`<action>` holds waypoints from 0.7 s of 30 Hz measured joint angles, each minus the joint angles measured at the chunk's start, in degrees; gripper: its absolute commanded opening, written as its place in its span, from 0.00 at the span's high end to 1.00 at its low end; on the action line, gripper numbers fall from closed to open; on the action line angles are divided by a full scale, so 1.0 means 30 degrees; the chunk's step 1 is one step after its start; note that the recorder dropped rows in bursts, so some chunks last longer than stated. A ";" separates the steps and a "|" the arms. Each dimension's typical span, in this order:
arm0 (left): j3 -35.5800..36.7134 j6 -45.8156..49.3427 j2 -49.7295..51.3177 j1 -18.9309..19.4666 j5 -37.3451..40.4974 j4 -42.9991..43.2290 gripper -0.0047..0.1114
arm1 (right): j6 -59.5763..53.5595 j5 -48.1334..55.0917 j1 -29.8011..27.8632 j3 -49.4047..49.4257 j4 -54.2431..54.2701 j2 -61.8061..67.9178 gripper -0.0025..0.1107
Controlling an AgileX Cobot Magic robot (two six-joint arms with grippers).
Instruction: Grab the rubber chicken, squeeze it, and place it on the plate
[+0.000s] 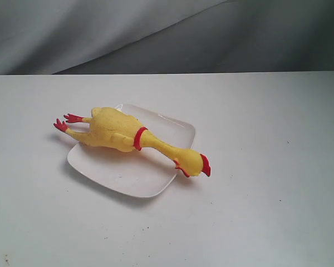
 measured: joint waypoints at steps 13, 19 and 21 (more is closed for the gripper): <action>0.0000 0.0000 0.0000 0.0000 0.0000 0.0000 0.95 | 0.2914 0.0000 -0.3189 0.0000 0.0573 -0.1417 0.98; 0.0000 0.0000 0.0000 0.0000 0.0000 0.0000 0.95 | 1.0241 0.0369 -0.6753 0.0755 -0.3463 -0.1648 0.98; 0.0000 0.0000 0.0000 0.0000 0.0000 0.0000 0.95 | 1.2507 0.0533 -0.7868 0.1417 -0.4735 -0.1837 0.98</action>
